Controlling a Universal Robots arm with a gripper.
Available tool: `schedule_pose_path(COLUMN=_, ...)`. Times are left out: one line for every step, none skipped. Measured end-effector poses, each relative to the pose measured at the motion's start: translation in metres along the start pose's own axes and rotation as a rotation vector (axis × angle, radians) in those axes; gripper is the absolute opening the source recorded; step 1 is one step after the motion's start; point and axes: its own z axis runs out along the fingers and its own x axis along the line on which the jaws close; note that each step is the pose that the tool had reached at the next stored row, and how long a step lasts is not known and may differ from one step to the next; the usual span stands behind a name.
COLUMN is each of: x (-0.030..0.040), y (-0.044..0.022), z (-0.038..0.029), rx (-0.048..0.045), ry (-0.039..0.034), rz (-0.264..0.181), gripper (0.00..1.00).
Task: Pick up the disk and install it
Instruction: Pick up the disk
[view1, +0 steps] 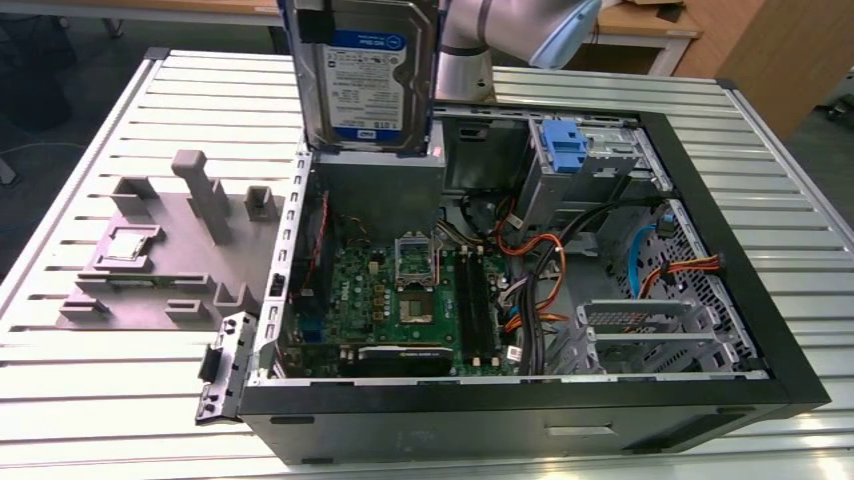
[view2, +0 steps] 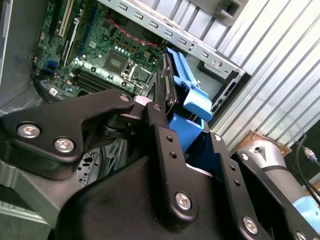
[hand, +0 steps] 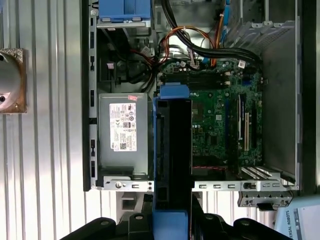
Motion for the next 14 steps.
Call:
schedule_pose_path(x=0.0001, y=0.0034, z=0.0002, rx=0.0, ry=-0.0001, rz=0.0, gripper=0.37)
schedule_pose_path(x=0.0002, y=0.0067, z=0.0005, rx=0.0, ry=0.0, rz=0.0, gripper=0.37)
schedule_pose_path(x=0.0003, y=0.01, z=0.0007, rx=0.0, ry=0.0, rz=0.0, gripper=0.37)
schedule_pose_path(x=0.0006, y=0.0173, z=0.0011, rx=0.0, ry=0.0, rz=0.0, gripper=0.37)
schedule_pose_path(x=0.0007, y=0.0194, z=0.0012, rx=0.0, ry=0.0, rz=0.0, gripper=0.37)
schedule_pose_path(x=0.0007, y=0.0194, z=0.0012, rx=-0.0001, ry=0.0, rz=0.0, gripper=0.37)
schedule_pose_path(x=0.0007, y=0.0195, z=0.0012, rx=0.0, ry=-0.0001, rz=0.0, gripper=0.37)
schedule_pose_path(x=0.0007, y=0.0196, z=0.0012, rx=0.0, ry=-0.0002, rz=0.0, gripper=0.37)
schedule_pose_path(x=0.0007, y=0.0196, z=0.0012, rx=0.0, ry=-0.0002, rz=0.0, gripper=0.37)
schedule_pose_path(x=0.0007, y=0.0196, z=0.0012, rx=0.0, ry=-0.0001, rz=0.0, gripper=0.37)
schedule_pose_path(x=0.0007, y=0.0196, z=0.0012, rx=0.0, ry=-0.0002, rz=0.0, gripper=0.37)
schedule_pose_path(x=0.0007, y=0.0196, z=0.0012, rx=0.0, ry=-0.0001, rz=0.0, gripper=0.37)
schedule_pose_path(x=0.0007, y=0.0196, z=0.0012, rx=0.0, ry=-0.0002, rz=0.0, gripper=0.37)
schedule_pose_path(x=0.0007, y=0.0197, z=0.0012, rx=0.0, ry=-0.0002, rz=0.0, gripper=0.37)
